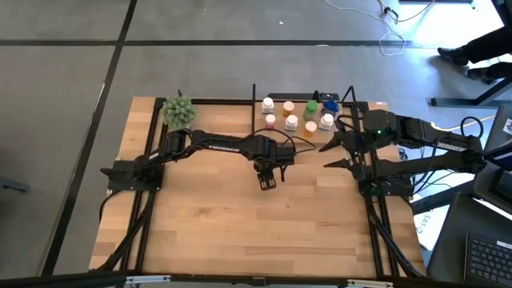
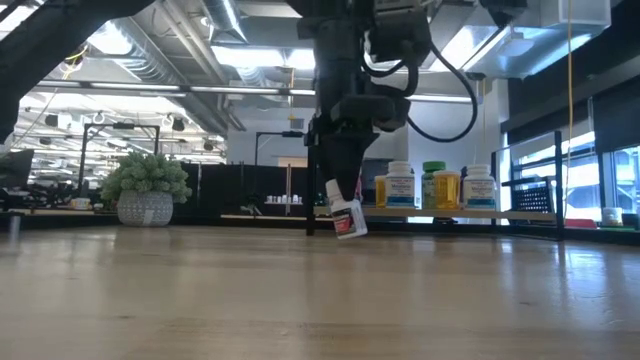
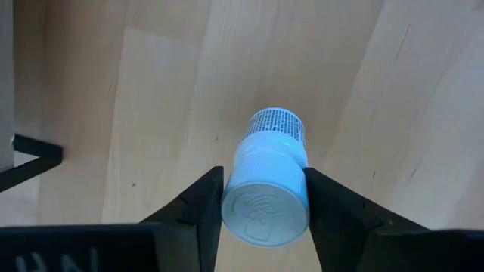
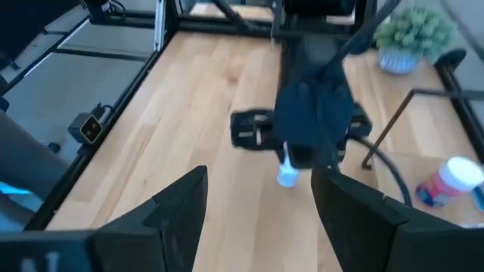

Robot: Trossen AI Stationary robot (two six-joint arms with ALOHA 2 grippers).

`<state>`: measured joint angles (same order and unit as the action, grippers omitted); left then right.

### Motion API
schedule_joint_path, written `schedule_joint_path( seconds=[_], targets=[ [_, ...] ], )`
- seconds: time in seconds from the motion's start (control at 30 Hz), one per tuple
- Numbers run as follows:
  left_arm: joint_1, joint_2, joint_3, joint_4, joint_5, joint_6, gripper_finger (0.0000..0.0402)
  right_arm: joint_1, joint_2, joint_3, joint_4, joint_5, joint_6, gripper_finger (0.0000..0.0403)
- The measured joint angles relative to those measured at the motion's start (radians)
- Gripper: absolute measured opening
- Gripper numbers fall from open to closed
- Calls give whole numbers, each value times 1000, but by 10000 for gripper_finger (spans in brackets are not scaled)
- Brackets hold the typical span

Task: Pick and place medicine bottles onto shelf by color
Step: Put the white medicine bottle on the shelf

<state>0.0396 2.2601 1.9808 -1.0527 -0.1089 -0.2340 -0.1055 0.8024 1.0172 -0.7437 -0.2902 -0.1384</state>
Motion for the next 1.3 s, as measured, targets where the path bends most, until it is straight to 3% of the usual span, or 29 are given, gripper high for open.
schedule_joint_path(
  seconds=[0.37,1.3],
  targets=[
    [1,0,0,0,0,1,150,0,1,0,-49,45,3,239],
    [15,-1,0,1,0,-26,150,0,1,0,-46,44,-1,238]
  ],
)
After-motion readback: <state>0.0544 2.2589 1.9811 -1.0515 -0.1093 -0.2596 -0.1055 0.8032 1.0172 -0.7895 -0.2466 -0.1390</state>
